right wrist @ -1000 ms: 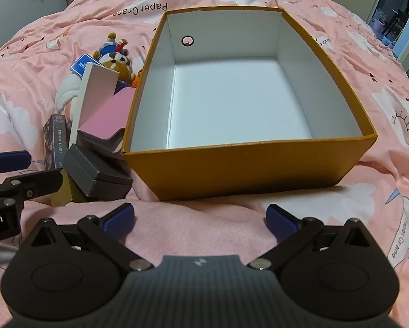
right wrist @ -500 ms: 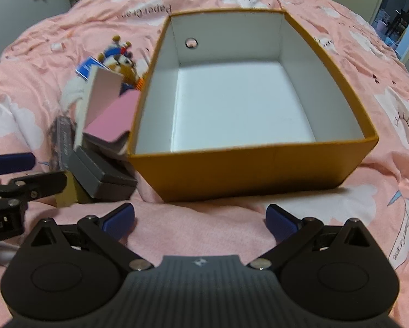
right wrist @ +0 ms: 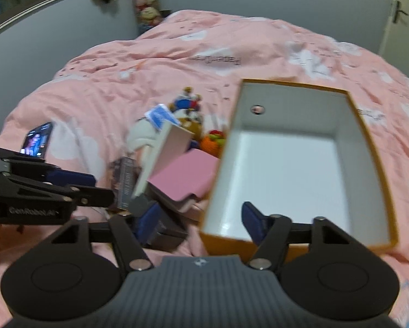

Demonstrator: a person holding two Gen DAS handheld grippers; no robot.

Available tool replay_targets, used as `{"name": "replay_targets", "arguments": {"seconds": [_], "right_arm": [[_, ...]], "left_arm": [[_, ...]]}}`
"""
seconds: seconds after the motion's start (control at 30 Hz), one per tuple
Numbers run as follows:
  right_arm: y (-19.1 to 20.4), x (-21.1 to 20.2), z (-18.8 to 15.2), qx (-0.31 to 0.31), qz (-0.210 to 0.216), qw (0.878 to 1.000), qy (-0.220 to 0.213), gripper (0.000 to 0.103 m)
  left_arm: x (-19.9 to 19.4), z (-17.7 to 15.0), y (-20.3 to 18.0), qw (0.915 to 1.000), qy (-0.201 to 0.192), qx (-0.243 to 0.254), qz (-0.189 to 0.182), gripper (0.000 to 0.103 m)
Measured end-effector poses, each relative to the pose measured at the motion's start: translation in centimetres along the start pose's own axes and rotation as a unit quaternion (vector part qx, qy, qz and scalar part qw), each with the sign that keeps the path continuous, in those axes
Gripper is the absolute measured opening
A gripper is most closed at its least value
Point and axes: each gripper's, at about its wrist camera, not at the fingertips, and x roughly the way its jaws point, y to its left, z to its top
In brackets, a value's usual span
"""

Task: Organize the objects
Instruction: 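Move the right gripper toward the white rectangular box beside the plush toys, then grasp the white rectangular box with the right gripper and lift it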

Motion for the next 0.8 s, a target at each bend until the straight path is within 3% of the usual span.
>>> {"name": "replay_targets", "arguments": {"seconds": [0.17, 0.33, 0.53, 0.8], "right_arm": [[1.6, 2.9, 2.3, -0.021, 0.024, 0.999, 0.011, 0.056], [2.4, 6.4, 3.8, -0.015, 0.037, 0.999, 0.032, 0.049], [2.6, 11.1, 5.0, 0.032, 0.045, 0.996, 0.064, 0.049], [3.6, 15.4, 5.8, 0.036, 0.029, 0.996, 0.078, 0.049]], "left_arm": [[1.1, 0.7, 2.8, 0.9986, 0.006, -0.044, 0.031, 0.045], [2.5, 1.5, 4.7, 0.9971, 0.008, -0.067, 0.034, 0.045], [4.4, 2.3, 6.2, 0.9936, 0.011, -0.090, 0.068, 0.042], [5.7, 2.9, 7.7, 0.9870, -0.012, -0.126, 0.099, 0.041]]}}
